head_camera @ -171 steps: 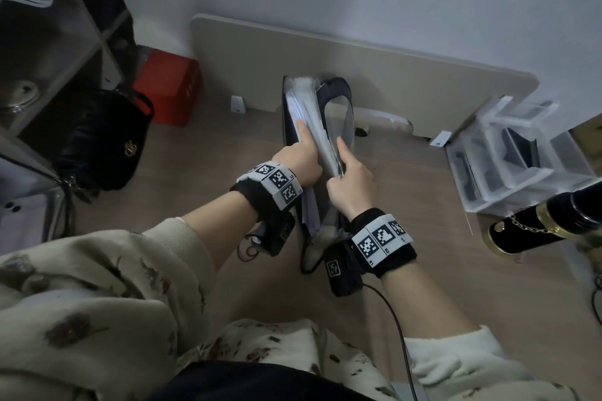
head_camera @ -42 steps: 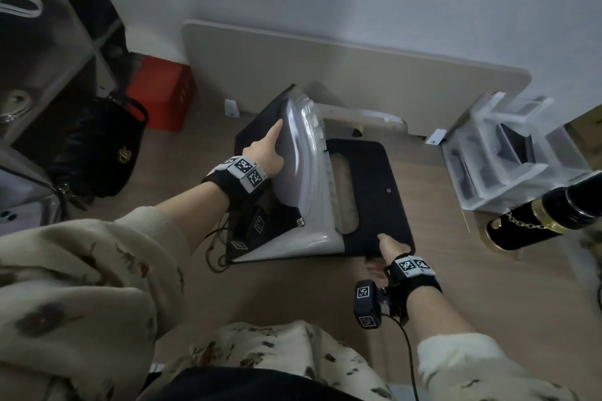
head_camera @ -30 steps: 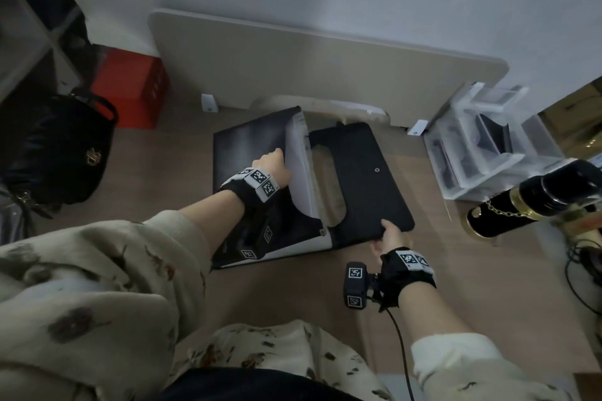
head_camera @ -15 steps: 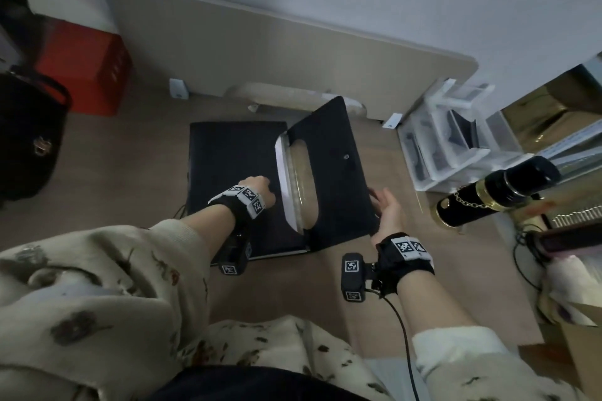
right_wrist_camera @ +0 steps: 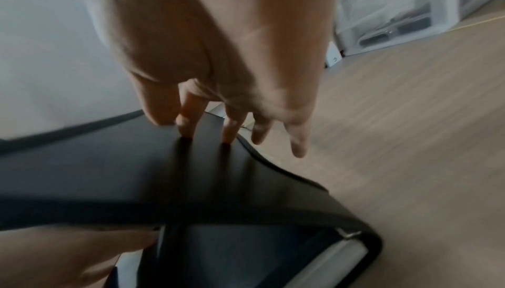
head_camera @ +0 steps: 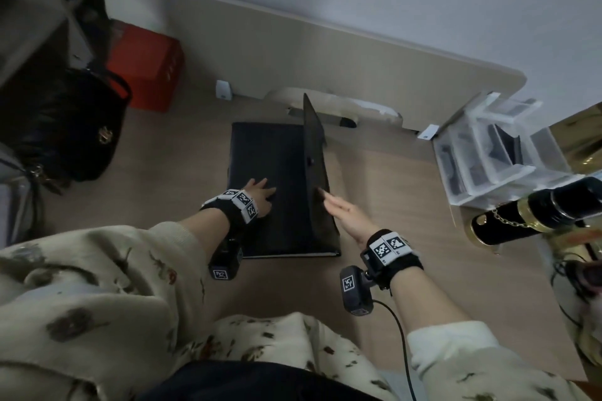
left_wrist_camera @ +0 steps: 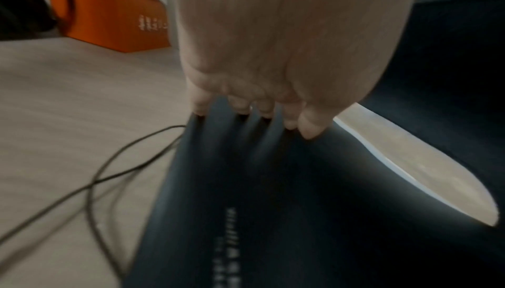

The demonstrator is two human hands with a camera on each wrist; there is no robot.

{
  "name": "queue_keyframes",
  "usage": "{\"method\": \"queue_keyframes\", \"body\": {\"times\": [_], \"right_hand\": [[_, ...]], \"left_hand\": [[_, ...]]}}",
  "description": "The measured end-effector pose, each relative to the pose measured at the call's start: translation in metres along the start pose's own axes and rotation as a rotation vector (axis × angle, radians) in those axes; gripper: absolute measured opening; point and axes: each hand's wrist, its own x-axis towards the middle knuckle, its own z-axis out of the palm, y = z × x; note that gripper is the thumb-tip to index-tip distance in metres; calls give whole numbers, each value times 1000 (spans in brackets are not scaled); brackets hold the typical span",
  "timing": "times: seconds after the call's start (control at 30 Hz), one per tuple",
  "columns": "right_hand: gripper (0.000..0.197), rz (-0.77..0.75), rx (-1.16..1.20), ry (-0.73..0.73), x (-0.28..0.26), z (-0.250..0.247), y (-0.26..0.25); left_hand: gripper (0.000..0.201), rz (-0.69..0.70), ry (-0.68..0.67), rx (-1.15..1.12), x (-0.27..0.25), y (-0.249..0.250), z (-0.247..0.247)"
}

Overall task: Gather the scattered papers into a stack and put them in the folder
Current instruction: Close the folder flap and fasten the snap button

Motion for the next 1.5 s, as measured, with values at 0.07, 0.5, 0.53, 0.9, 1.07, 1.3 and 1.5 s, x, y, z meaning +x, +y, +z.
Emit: {"method": "queue_keyframes", "body": {"times": [0.07,0.5,0.53,0.9,1.07,1.3,1.5], "right_hand": [[43,-7,-154,-52,11,10,1],[54,178,-726,-188,39,43,9],[54,185,-753,-190,40,43,10],[58,49,-797,97,74,28,9],[77,111,-932,80,83,44,22],[78,137,-926,122,89,49,33],[79,132,-911,146,90,50,33]], "left_hand": [[53,-51,34,-12,0,-18,-2],[75,-42,225,-423,9,-45,-23],[82,-27,208,-383,11,-41,-23],[105,-26,199,-41,33,-34,-7],[99,17,200,-8,36,-36,-9],[97,40,220,-21,45,-39,-2],[82,91,445,-324,41,-58,-4]]}}
